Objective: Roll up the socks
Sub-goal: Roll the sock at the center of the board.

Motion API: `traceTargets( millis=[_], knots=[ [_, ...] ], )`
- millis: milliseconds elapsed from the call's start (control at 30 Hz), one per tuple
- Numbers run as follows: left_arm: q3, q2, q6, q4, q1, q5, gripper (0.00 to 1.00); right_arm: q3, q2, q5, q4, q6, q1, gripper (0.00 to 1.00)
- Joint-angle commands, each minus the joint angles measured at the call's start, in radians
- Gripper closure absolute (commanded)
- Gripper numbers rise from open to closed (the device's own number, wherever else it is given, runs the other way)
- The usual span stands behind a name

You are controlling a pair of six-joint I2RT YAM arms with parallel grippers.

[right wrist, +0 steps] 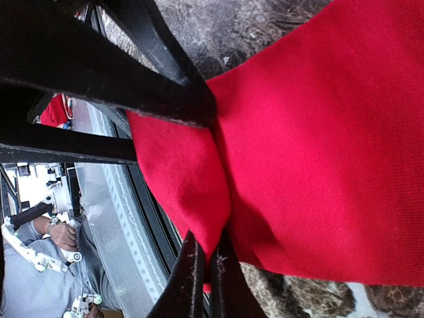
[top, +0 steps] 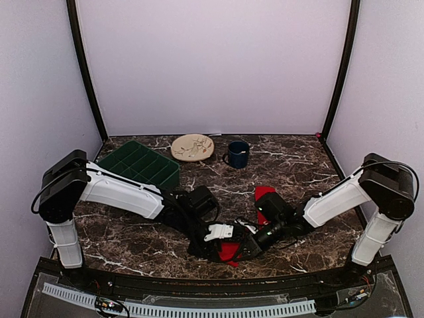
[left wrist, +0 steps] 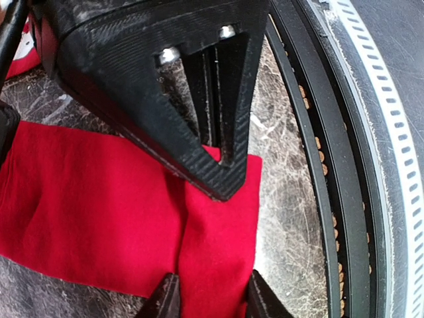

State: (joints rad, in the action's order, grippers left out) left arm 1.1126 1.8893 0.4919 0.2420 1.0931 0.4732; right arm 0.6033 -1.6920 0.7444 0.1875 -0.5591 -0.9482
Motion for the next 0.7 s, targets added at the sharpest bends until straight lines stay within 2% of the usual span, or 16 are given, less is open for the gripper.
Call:
traceTargets(
  millis=[0, 167, 267, 433, 667],
  knots=[
    [0.027, 0.012, 0.007, 0.035, 0.004, 0.020, 0.69, 0.002, -0.011, 0.013, 0.017, 0.002, 0.008, 1.00],
    [0.050, 0.040, 0.005, 0.059, 0.005, 0.030, 0.75, 0.000, -0.005, 0.010, 0.011, 0.001, 0.008, 1.00],
    [0.061, 0.048, 0.005, 0.071, 0.005, 0.036, 0.79, -0.001, -0.002, 0.009, 0.010, -0.001, 0.009, 0.94],
    [0.063, 0.051, -0.006, 0.082, 0.003, 0.042, 0.84, -0.007, 0.003, -0.001, 0.006, -0.004, 0.012, 0.78],
    [0.056, 0.052, -0.024, 0.109, -0.029, 0.075, 0.87, -0.034, 0.023, -0.007, 0.024, -0.019, 0.029, 0.72]
  ],
)
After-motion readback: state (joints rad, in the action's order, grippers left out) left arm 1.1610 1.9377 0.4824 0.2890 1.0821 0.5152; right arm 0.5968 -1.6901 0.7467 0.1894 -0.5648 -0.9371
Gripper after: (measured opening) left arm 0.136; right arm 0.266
